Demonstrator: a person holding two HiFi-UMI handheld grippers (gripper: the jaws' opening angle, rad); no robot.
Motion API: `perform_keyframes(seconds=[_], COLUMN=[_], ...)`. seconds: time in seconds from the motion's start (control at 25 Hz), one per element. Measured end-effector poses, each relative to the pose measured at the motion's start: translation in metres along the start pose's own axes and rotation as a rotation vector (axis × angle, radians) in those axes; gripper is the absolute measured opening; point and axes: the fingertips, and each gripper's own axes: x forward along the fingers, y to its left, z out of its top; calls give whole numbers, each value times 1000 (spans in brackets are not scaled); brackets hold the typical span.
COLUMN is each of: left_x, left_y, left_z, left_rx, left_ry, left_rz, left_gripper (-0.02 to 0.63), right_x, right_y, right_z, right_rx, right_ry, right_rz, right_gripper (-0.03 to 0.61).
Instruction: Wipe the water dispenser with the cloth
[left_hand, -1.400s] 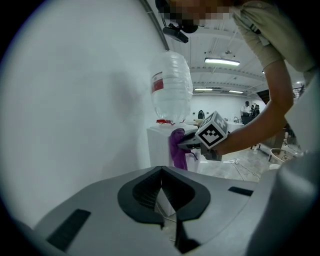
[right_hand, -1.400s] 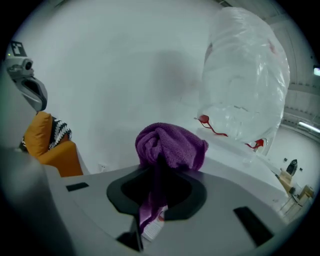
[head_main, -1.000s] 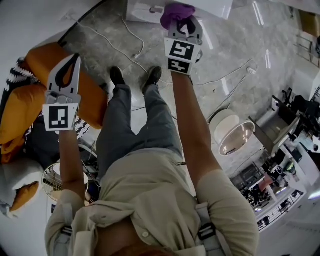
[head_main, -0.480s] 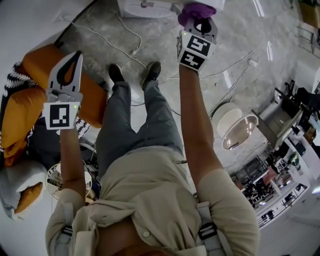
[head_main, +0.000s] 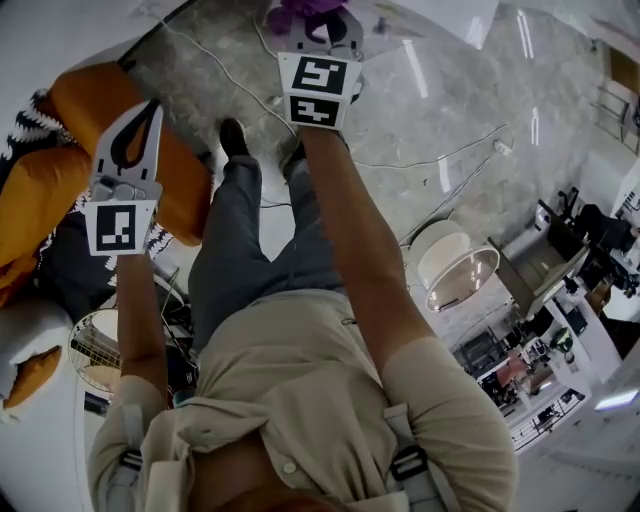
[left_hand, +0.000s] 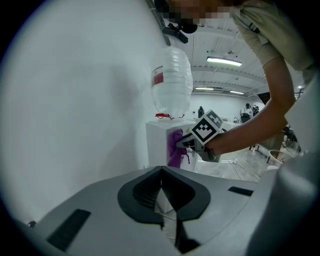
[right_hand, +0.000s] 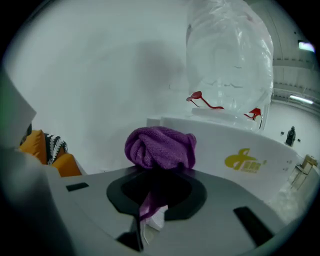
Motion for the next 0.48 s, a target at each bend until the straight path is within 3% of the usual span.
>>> perform_keyframes(seconds=[0.28,0.48], left_x=[-1,11], left_y=[0,-17], left_z=[-2,9], left_rx=[5,17], left_ry=[-8,-5], left_rz=[-3,-35], left_gripper=[17,17], right_x=[-4,-28], right_y=[-9,-72], right_z=[-3,-25], right_rx=[-17,13], right_ry=[5,28], right_rz=[0,-95], right_gripper=[67,67])
